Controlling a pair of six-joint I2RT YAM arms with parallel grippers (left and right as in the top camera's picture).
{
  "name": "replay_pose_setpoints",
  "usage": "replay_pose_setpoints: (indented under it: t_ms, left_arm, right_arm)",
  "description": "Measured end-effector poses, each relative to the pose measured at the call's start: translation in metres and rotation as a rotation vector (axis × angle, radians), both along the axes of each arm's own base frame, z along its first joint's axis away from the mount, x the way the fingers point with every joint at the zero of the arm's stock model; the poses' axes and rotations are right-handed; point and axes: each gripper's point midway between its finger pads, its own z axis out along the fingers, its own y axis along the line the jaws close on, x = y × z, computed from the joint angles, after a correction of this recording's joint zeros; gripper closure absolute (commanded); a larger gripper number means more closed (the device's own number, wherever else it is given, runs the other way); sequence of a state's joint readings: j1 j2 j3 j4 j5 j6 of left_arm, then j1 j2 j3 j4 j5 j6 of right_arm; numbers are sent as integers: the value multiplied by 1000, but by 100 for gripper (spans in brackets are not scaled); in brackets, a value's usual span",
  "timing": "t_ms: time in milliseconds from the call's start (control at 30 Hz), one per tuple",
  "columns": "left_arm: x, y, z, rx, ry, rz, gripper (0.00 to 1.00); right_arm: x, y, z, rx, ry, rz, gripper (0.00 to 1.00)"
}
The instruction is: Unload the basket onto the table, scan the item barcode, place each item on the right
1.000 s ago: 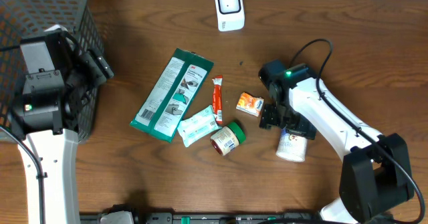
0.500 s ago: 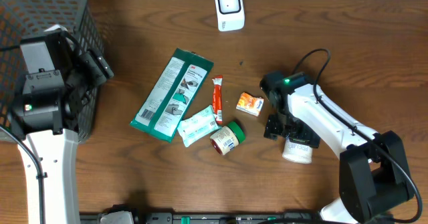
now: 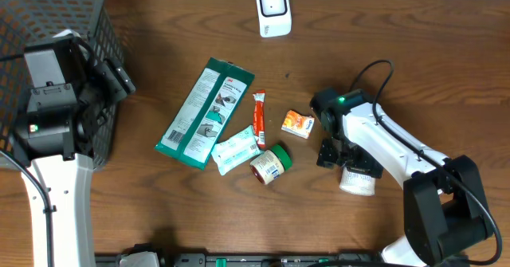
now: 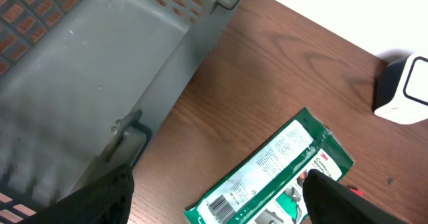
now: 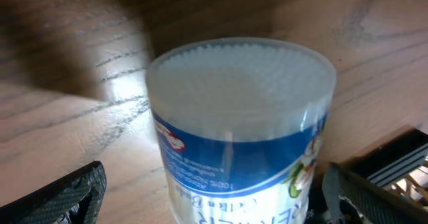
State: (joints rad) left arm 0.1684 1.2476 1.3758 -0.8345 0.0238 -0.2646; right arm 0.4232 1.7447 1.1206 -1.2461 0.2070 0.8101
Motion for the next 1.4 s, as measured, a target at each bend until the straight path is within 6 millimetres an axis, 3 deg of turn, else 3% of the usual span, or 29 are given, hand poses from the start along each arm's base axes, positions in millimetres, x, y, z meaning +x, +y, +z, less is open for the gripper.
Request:
replay_pose_setpoints:
  t_ms: [400, 700, 967, 1333, 1400]
  left_arm:
    - [0, 0, 0, 0, 0, 0, 17]
    - [0, 0, 0, 0, 0, 0, 17]
    - [0, 0, 0, 0, 0, 0, 17]
    - [0, 0, 0, 0, 0, 0, 17]
    - [0, 0, 0, 0, 0, 0, 17]
  right_arm:
    - [5, -14, 0, 1, 8, 2, 25]
    - [3, -26, -1, -38, 14, 9, 26]
    - [11, -28, -6, -51, -33, 23, 38]
    - [15, -34, -12, -69, -80, 69, 36]
    - [17, -35, -13, -71, -89, 76, 41]
